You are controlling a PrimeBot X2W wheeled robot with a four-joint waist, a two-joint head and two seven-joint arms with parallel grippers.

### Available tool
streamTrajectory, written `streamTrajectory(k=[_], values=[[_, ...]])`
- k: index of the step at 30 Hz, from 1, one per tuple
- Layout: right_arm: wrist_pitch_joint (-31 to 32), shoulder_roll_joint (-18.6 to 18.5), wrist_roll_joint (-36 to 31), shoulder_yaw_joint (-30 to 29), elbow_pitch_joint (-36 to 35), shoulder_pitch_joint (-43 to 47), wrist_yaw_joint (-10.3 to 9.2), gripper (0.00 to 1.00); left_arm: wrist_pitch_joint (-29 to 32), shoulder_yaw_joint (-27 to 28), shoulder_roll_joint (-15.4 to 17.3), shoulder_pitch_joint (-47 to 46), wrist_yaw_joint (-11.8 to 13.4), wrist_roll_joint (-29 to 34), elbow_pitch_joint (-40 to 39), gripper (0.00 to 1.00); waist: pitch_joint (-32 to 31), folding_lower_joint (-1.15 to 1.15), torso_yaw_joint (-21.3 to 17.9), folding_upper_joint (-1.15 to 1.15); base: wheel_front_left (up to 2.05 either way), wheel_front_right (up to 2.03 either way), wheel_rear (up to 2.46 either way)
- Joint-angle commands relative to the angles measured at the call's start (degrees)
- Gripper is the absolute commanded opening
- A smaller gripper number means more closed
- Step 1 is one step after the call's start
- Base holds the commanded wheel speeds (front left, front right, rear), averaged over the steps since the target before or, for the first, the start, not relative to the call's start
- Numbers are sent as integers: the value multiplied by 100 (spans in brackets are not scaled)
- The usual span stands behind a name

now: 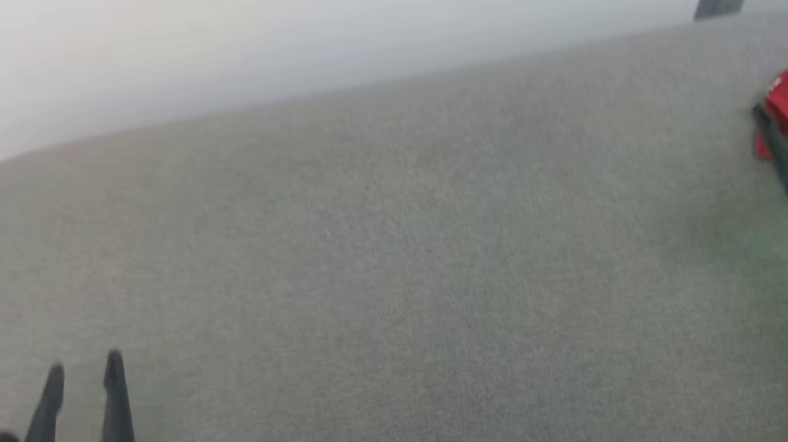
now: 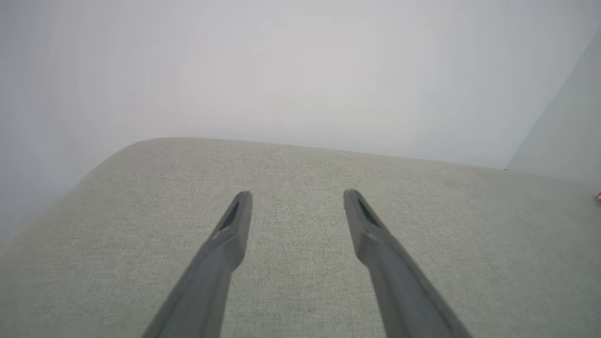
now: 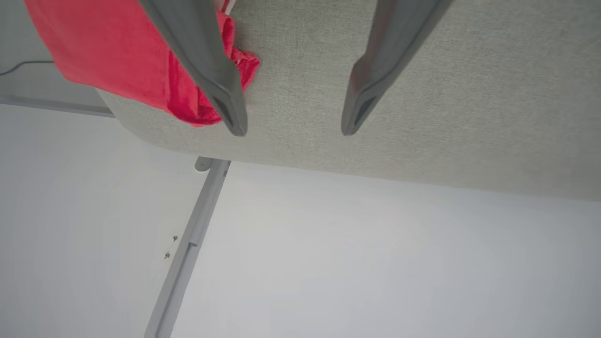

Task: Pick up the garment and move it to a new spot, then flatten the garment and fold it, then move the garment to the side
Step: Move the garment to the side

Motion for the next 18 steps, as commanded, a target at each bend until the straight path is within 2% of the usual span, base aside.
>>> streamTrajectory(k=[1, 8, 18], values=[[-131, 23, 35, 11, -123, 256, 0, 100, -22, 81, -28, 219, -10, 93, -51, 100, -304, 0, 118, 0, 0, 0, 0], [-288, 143, -164, -183, -724, 1040, 1, 100, -22, 262, 9, 817, -10, 105, -188, 100, -550, 0, 203, 0, 0, 0, 0], [-288, 632, -917, -1258, -2039, 2438, 1, 100, -22, 429, -27, 1228, -10, 174, -367, 100, -694, 0, 287, 0, 0, 0, 0]])
